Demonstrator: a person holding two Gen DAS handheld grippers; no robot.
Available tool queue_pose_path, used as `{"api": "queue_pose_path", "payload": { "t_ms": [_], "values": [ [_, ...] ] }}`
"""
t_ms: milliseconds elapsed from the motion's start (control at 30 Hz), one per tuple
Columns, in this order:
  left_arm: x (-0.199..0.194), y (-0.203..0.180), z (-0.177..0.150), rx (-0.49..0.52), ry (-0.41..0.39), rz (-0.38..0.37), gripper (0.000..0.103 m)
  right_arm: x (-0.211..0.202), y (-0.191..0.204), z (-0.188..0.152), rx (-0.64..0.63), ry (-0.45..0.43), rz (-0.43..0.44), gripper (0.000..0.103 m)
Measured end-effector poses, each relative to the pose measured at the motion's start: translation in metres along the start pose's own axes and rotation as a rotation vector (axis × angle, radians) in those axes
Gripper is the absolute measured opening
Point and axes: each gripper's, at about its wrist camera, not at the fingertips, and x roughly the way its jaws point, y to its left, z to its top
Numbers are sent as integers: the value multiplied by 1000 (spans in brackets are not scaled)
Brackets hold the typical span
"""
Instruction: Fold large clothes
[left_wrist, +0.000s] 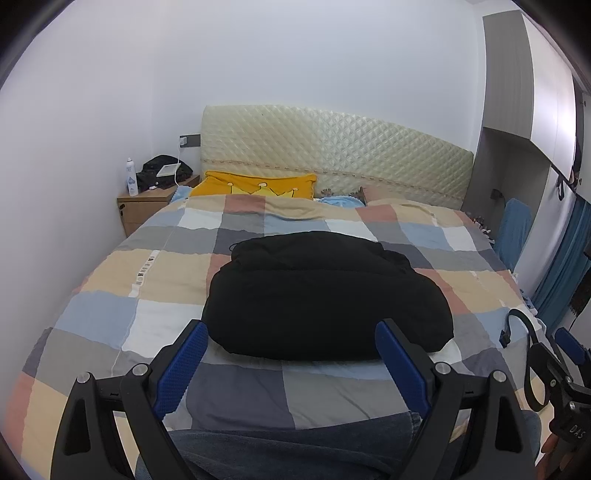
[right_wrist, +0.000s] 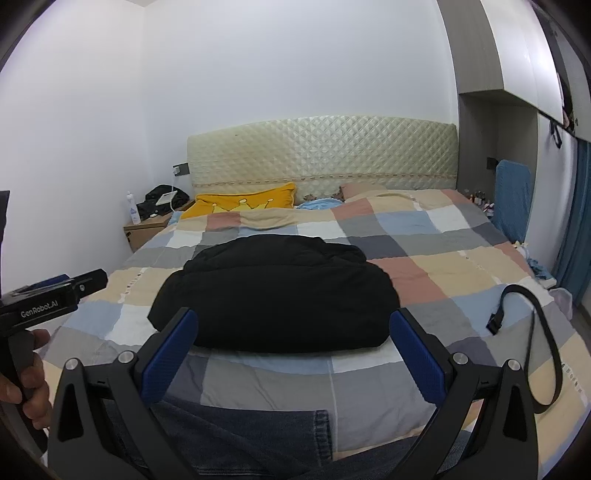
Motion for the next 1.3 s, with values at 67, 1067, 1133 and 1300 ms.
{"api": "queue_pose_path", "payload": {
  "t_ms": [67,1067,1133,1300],
  "values": [
    [1,1,0,-3,5,-8,92,2,-2,0,8,6,6,103],
    [5,-8,-7,18,16,-15,92,7,-3,2,2,18,8,103],
    [5,-7,-6,15,17,-19,92,7,-3,1,3,17,6,103],
    [5,-4,-5,22,23,-14,92,9,-5,0,15,26,2,103]
  ]
}}
